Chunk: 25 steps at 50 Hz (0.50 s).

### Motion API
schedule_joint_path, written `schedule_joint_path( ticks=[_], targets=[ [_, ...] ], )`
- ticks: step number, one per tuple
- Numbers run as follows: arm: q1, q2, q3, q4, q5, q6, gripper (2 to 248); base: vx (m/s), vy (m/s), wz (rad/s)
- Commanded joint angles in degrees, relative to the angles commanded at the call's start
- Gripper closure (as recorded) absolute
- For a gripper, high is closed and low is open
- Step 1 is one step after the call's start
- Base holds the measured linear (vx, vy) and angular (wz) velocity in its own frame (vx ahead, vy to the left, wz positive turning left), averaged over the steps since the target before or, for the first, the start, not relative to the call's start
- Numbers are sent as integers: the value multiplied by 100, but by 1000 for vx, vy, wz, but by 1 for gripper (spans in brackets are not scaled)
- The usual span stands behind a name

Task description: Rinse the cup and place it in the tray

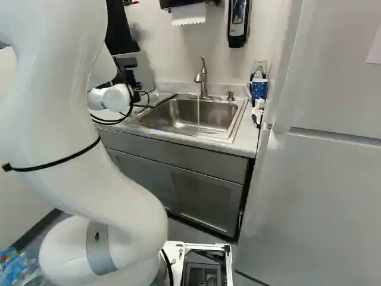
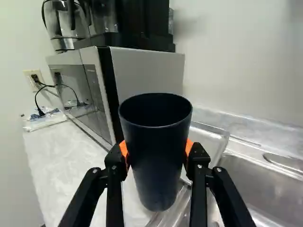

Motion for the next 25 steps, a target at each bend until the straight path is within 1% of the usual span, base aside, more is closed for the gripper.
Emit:
schedule_joint_path(
  ticks=[25],
  targets=[
    [-392, 237, 250, 0, 0, 0, 125, 0, 0, 0]
  ],
)
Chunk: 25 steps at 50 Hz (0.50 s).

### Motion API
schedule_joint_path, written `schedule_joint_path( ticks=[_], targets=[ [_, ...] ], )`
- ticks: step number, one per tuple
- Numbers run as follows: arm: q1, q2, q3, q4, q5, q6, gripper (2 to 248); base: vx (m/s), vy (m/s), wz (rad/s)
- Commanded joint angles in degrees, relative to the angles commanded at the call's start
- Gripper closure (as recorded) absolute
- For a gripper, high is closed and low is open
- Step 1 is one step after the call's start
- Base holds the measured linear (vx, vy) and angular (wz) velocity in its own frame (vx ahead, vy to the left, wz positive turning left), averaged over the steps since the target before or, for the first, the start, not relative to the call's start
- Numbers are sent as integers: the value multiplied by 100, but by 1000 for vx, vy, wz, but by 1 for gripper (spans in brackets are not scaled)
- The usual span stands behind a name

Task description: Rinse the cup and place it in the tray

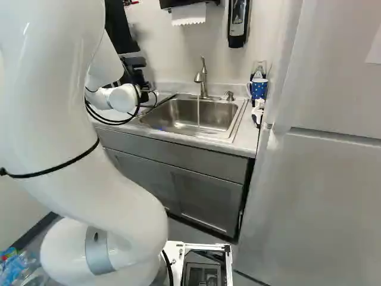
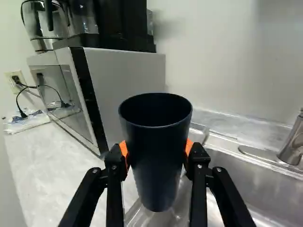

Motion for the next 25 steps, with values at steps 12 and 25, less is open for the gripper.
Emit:
schedule_joint_path(
  ticks=[12, 25],
  targets=[
    [-194, 97, 101, 0, 0, 0, 125, 0, 0, 0],
    [-408, 189, 196, 0, 0, 0, 125, 0, 0, 0]
  ],
)
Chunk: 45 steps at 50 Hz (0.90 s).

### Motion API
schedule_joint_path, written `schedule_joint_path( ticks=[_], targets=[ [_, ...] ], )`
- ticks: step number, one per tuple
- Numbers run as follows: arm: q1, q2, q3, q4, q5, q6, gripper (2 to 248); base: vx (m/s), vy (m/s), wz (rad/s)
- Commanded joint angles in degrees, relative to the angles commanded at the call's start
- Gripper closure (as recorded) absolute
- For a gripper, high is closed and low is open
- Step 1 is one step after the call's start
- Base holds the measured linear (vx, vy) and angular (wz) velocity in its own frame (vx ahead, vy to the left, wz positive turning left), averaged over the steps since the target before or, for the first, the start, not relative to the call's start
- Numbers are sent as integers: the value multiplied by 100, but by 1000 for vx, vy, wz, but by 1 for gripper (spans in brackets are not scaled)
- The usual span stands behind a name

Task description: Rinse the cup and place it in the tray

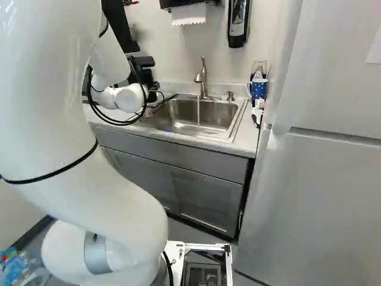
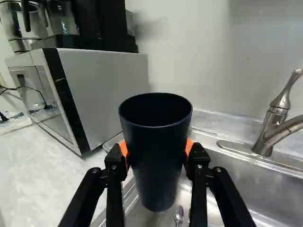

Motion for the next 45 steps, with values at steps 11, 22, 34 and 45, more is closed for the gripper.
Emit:
schedule_joint_path(
  ticks=[11, 22, 34, 45],
  targets=[
    [-184, 67, 68, 0, 0, 0, 125, 0, 0, 0],
    [-370, 123, 126, 0, 0, 0, 125, 0, 0, 0],
    [-576, 160, 184, 0, 0, 0, 125, 0, 0, 0],
    [-766, 114, 260, 0, 0, 0, 125, 0, 0, 0]
  ],
)
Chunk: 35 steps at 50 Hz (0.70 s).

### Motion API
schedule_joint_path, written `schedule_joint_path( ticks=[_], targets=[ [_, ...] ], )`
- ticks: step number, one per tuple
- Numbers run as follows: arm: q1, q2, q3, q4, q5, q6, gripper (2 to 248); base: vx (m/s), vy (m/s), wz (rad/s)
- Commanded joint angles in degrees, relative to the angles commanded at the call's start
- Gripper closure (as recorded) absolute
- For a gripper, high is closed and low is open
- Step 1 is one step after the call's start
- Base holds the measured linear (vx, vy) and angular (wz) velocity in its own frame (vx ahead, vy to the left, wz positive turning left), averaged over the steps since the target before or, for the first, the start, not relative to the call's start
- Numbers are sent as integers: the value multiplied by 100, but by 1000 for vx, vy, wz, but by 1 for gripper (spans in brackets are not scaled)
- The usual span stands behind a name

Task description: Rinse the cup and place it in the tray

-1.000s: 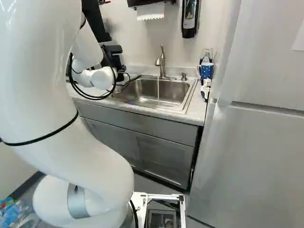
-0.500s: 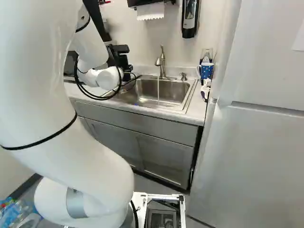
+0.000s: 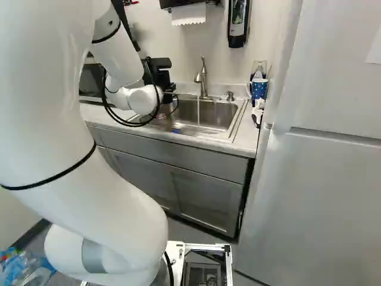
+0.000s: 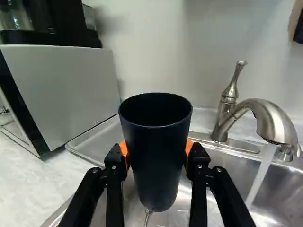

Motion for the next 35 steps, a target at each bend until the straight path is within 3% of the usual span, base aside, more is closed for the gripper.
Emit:
schedule_joint_path(
  ticks=[35],
  targets=[
    [-610, -354, 78, 0, -307, 0, 125, 0, 0, 0]
  ],
)
